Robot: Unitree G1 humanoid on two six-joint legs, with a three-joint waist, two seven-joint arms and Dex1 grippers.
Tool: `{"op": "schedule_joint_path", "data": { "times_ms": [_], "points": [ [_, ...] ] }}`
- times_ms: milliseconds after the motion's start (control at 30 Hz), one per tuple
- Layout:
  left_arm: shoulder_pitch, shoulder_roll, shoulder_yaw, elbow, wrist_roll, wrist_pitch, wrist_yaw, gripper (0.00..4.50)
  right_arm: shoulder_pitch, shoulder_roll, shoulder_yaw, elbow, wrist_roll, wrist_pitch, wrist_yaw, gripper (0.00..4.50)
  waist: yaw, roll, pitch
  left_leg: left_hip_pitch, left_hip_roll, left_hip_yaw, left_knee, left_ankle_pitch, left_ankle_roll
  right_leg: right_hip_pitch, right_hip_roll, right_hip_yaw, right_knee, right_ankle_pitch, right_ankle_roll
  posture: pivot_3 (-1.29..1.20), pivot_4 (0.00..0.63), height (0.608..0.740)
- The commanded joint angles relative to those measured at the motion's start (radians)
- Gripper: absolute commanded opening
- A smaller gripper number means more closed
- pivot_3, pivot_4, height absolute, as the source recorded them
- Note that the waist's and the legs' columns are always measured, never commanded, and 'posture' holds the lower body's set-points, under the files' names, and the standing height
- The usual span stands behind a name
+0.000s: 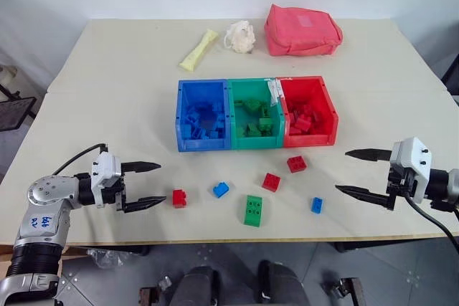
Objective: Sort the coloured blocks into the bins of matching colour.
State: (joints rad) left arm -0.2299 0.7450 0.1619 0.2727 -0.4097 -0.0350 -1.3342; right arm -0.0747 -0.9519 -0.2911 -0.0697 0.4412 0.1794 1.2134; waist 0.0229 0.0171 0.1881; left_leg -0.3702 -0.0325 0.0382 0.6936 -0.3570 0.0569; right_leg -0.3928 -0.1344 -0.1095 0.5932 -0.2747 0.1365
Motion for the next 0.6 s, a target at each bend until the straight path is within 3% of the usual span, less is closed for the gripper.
{"op": "schedule_joint_path", "data": {
  "times_ms": [33,367,600],
  "points": [
    [-0.019,-0.006,0.002,-0.050,-0.027,0.017,0.001,4.50,-0.023,0.004,-0.029,-0.037,0.027,0.010,-0.020,4.49,0.000,0.000,0.000,0.000,0.000,0.000,0.000,0.000,0.000,0.000,0.000,0.000,0.000,0.000,0.000,0.00,0.150,0.740],
    [-0.034,-0.032,0.004,-0.145,-0.077,0.165,0.058,4.50,0.008,-0.019,-0.051,-0.082,0.028,0.137,-0.092,4.49,0.001,0.000,0.000,-0.001,0.000,-0.001,0.001,0.000,0.000,0.000,0.000,0.001,0.001,0.000,0.000,0.00,0.150,0.740],
    [-0.013,-0.023,0.008,-0.103,-0.072,0.087,-0.035,4.50,0.237,-0.078,-0.261,-0.116,0.003,0.155,-0.052,4.49,0.004,0.000,0.000,-0.001,0.000,-0.001,0.001,0.000,0.000,0.001,0.001,0.000,0.000,0.000,0.000,0.00,0.150,0.740]
  ]
}}
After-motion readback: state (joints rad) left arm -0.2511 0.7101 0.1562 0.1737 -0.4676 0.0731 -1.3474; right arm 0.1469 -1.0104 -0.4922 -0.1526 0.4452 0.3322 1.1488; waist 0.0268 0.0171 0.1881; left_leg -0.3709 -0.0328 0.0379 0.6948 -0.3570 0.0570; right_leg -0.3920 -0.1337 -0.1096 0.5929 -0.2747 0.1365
